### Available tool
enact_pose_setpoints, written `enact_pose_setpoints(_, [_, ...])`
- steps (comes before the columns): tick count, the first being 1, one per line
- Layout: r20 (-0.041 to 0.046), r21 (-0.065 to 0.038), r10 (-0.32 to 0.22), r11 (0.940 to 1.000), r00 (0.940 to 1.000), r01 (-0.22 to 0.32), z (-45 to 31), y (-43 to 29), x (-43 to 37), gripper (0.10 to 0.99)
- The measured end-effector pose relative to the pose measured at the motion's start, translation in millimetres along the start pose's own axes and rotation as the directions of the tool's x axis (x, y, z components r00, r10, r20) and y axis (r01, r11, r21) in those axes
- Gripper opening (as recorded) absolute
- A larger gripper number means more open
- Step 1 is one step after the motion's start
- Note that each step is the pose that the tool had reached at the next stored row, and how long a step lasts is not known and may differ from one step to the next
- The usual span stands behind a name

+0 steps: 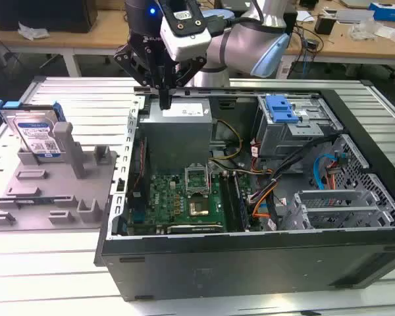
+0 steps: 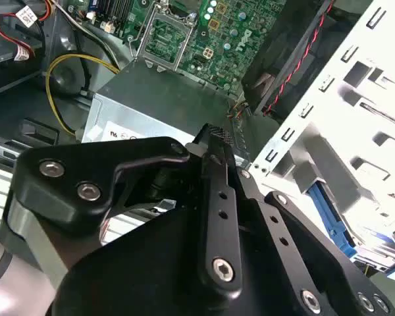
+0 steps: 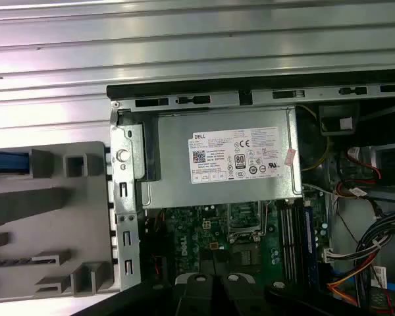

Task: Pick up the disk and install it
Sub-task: 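Reach for the disk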

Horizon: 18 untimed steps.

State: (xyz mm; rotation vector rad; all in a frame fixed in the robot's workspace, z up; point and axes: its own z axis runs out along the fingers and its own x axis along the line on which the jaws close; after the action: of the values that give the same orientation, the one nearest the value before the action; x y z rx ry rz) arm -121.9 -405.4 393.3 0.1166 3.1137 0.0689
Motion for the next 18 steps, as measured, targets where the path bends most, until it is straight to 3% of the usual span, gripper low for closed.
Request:
enact_pose_setpoints(8, [0.0, 0.0, 0.0, 1.0, 1.0, 0.0, 0.0, -0.7, 0.0, 0.106])
enact_pose_setpoints(11, [0.0, 0.0, 0.0, 1.0, 1.0, 0.0, 0.0, 3.0, 4.7, 0.106])
enact_pose_setpoints(14, [0.0, 0.0, 0.0, 1.0, 1.0, 0.0, 0.4, 11.1, 17.6, 0.106])
enact_pose_setpoints(18, [-0.0002, 0.0, 0.0, 1.0, 1.0, 0.0, 1.6, 19.7, 47.8, 0.106])
